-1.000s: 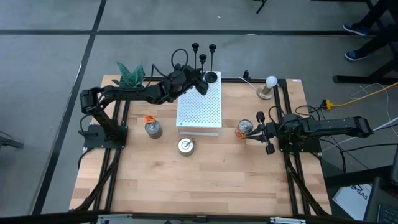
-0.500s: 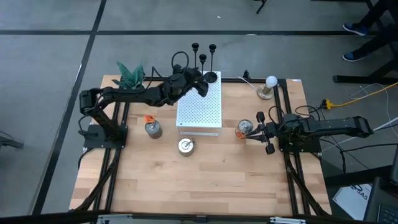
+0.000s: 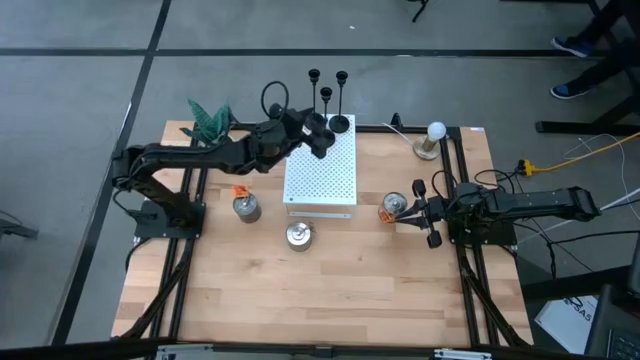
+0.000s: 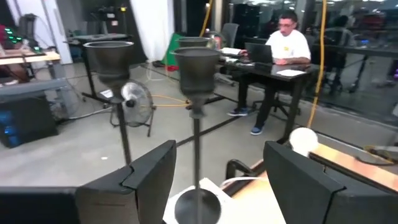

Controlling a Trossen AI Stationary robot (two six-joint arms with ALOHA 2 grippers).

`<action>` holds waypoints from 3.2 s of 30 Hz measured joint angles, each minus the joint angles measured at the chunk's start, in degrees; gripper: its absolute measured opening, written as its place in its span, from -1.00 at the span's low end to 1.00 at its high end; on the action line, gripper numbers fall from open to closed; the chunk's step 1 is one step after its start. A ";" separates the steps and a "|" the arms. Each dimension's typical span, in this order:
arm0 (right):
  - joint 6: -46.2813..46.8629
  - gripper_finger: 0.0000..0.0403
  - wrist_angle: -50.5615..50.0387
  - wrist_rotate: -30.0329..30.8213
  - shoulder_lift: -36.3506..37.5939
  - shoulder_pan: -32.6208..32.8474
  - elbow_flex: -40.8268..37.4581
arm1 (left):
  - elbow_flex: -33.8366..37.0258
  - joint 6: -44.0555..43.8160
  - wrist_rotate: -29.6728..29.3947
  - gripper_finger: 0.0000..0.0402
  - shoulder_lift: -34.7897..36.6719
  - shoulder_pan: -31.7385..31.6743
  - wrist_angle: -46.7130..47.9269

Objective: Pick & Place candle stick holders
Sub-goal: Put the brown scented candle on the shelf

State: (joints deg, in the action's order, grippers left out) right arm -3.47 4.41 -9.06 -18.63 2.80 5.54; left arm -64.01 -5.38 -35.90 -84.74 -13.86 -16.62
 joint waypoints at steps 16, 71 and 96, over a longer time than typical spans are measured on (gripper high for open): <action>-0.01 -0.80 0.00 -0.02 0.00 -0.01 0.00 | 0.00 -2.11 -0.49 0.19 -0.04 4.78 0.19; -0.01 -0.80 0.01 -0.01 0.00 -0.01 -0.01 | 0.00 1.58 7.01 0.19 4.29 9.21 3.18; -0.01 -0.80 0.00 -0.02 0.00 0.00 0.00 | 0.00 0.03 14.49 0.19 4.29 9.37 3.12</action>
State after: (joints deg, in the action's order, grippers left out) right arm -3.48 4.40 -9.08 -18.63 2.80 5.54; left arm -64.01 -5.35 -21.41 -80.44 -4.49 -13.50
